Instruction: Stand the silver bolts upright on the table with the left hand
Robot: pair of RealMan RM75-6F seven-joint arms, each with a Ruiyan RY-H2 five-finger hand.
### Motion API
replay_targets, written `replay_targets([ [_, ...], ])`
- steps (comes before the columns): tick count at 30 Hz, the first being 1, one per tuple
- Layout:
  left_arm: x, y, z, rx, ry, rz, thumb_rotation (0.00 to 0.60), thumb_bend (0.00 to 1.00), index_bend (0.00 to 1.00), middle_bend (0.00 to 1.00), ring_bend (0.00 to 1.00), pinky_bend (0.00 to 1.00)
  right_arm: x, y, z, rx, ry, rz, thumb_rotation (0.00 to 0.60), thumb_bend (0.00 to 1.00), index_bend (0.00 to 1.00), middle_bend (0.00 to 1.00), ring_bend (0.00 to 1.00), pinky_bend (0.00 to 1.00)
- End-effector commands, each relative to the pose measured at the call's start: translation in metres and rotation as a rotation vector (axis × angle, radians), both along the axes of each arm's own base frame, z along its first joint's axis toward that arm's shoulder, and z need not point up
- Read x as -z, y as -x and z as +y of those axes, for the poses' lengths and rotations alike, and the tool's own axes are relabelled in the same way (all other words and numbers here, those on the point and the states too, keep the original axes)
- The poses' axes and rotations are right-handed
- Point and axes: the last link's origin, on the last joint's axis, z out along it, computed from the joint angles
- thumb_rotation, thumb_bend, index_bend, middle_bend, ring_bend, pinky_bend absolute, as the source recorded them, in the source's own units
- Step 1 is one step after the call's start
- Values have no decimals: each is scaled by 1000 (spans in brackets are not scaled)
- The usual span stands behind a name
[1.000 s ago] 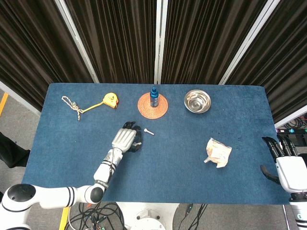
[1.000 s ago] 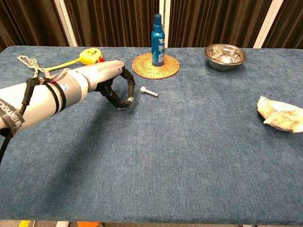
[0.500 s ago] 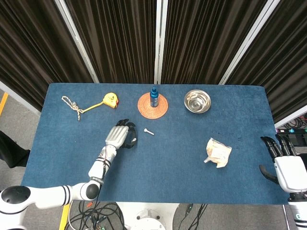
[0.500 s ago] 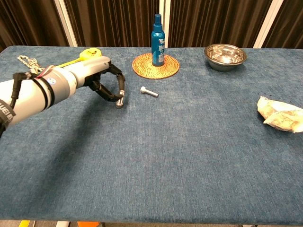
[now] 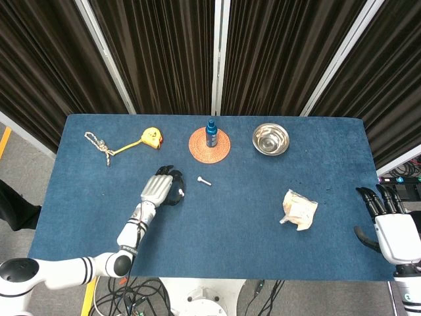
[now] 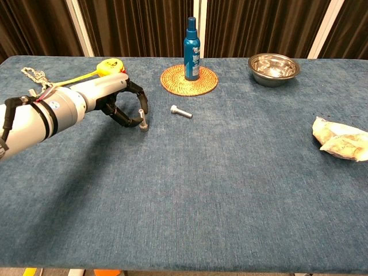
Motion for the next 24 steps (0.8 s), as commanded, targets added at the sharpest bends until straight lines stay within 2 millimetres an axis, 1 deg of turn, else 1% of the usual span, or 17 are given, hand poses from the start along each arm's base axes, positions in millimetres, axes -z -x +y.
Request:
replay_targets([
  [1,-2,-2,-1,15,6,5,600,375,338,188,21,0,0,0,0,0,1,0,600,189,95,143,0,16],
  [3,-4,-4,-2,28,9,9,600,374,256,165,6,0,-1,1,0,1,2,-1,600,189,95,143,0,16],
  [5,-10,-7,-3,50,8,17,600,373,210,144,0,0,-1,1,0,0,2,-2,600,190,95,143,0,16],
  [7,-18,-12,-4,83,-10,25,600,373,190,132,0,0,-1,2,0,-1,3,-3,600,190,94,143,0,16],
  [10,-28,-22,-4,147,-34,55,600,372,193,130,0,0,-2,3,0,0,3,-3,600,190,94,143,0,16],
  [12,-32,-34,-1,199,-47,82,600,366,237,130,0,0,-2,4,1,0,2,-5,600,190,95,143,0,16],
  [13,-32,-41,2,228,-51,105,600,361,280,133,0,0,-2,5,1,-1,2,-6,600,190,95,143,0,16],
  [16,-25,-55,9,280,-54,169,600,347,357,152,0,0,-4,5,2,-3,7,-6,600,190,95,143,0,16],
  [20,-7,-73,21,313,-45,248,600,321,388,170,0,0,-7,7,5,4,16,-3,600,190,95,143,0,16],
  [24,9,-83,31,307,-42,301,600,278,398,191,0,0,-10,10,6,15,25,-3,600,191,95,143,0,16],
])
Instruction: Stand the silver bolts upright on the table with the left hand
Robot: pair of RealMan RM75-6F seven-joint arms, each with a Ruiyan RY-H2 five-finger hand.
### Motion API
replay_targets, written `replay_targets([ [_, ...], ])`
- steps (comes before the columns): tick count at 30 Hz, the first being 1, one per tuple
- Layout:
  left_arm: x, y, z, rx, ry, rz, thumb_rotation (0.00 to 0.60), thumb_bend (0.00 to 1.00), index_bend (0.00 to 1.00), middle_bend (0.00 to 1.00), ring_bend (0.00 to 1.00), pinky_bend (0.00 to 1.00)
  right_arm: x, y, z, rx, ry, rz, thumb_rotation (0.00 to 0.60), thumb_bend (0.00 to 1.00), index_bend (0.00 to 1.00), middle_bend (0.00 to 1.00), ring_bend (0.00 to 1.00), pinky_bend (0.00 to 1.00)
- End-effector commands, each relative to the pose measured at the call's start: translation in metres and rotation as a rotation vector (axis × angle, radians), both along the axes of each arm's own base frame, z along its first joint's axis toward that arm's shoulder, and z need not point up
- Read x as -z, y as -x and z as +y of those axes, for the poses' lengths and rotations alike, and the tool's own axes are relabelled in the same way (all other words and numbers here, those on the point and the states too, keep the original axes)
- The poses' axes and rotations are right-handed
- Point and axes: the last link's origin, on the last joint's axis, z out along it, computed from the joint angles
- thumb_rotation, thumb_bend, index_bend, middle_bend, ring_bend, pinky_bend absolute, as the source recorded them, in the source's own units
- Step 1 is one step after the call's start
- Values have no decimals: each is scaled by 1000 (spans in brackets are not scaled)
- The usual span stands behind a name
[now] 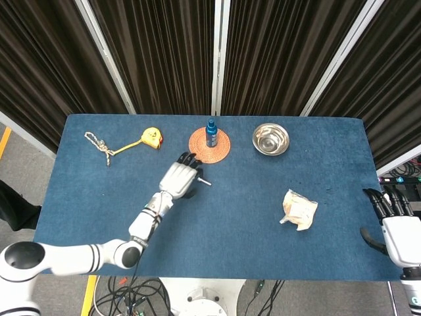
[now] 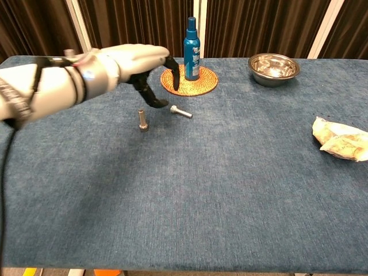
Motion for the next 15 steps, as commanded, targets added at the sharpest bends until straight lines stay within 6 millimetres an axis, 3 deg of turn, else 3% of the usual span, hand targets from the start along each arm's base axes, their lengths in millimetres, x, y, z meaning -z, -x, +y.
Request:
replay_targets([
  [1,19,-14,9,-1,7,49,600,272,398,191,0,0,-1,1,1,5,4,0,600,190,95,143,0,16],
  [15,50,-31,23,-2,15,100,600,262,470,191,0,0,-6,6,-2,26,12,1,600,189,95,143,0,16],
])
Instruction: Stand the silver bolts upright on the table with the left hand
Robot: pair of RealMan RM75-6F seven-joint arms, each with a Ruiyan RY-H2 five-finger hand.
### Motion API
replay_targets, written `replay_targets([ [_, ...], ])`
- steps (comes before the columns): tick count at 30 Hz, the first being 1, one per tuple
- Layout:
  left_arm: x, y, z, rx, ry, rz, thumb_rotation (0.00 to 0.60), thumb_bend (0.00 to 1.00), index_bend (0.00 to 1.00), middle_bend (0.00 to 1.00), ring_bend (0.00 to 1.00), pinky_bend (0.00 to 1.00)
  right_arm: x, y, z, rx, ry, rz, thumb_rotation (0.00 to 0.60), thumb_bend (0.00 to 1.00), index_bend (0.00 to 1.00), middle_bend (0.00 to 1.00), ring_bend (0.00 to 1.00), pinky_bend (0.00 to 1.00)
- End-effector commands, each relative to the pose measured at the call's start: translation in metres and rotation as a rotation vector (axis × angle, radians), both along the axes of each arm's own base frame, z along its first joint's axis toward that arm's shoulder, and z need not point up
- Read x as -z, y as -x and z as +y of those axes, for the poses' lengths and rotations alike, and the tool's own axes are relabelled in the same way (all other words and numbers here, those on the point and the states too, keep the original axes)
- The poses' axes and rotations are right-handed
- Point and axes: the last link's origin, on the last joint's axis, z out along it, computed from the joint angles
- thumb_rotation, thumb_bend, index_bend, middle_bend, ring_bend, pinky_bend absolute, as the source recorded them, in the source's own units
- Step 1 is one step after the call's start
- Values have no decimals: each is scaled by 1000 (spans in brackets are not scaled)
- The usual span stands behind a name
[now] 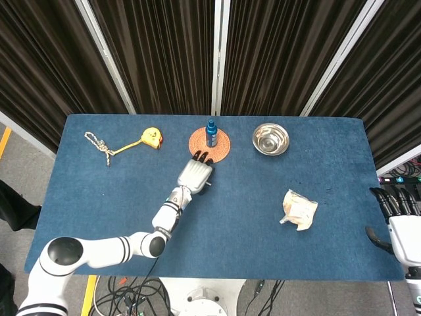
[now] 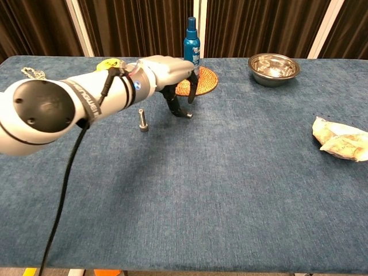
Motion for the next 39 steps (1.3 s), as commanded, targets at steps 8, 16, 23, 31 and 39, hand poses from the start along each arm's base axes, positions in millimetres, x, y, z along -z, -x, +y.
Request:
replay_targets([
  [8,19,-3,8,-7,10,39,600,282,464,191,0,0,-3,2,1,16,9,4,600,190,95,143,0,16],
  [16,25,1,11,-28,12,46,600,306,486,191,0,0,-3,1,0,21,12,7,600,189,95,143,0,16],
  [23,28,2,11,-54,28,25,600,335,509,191,0,0,-3,1,0,26,14,7,600,189,95,143,0,16],
  [31,26,4,12,-87,33,-24,600,374,562,196,0,0,-2,2,0,28,11,6,600,189,95,145,0,16],
  [39,9,3,15,-176,56,-182,600,374,558,196,0,0,-2,1,0,24,10,4,600,189,95,150,0,16],
])
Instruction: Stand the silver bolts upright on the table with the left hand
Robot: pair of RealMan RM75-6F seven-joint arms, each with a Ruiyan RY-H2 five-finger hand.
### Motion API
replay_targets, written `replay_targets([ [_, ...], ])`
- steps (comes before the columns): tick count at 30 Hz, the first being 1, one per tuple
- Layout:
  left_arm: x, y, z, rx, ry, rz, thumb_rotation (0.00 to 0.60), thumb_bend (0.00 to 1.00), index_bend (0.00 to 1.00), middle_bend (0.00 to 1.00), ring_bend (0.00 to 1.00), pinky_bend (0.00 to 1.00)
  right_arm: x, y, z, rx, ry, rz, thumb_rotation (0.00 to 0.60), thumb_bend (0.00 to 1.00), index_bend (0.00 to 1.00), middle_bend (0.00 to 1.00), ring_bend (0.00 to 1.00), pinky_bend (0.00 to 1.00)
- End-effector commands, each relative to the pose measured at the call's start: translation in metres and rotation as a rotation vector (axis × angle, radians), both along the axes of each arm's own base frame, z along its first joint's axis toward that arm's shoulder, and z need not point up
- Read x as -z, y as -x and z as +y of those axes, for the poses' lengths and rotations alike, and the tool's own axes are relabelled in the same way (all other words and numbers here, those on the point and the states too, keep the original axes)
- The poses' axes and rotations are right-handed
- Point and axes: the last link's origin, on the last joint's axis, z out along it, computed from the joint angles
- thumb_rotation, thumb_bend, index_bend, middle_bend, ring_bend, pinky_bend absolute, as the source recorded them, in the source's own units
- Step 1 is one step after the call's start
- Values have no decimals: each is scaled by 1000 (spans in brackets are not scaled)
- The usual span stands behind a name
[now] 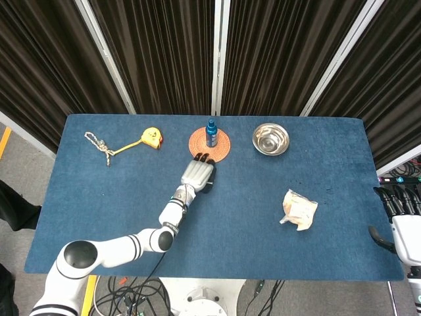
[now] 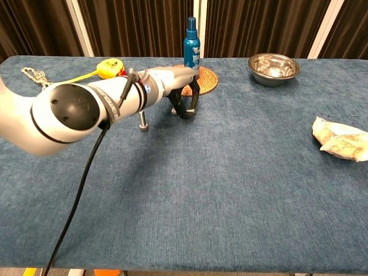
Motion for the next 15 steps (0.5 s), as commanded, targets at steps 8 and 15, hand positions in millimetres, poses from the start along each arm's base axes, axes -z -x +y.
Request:
replay_targets([
  [8,-20,8,4,-107,24,-144,600,373,545,196,0,0,0,-2,1,-10,0,0,600,189,95,150,0,16],
  [15,-20,15,4,-149,42,-180,600,373,511,196,0,0,1,-4,2,-14,-1,2,600,189,95,150,0,16],
])
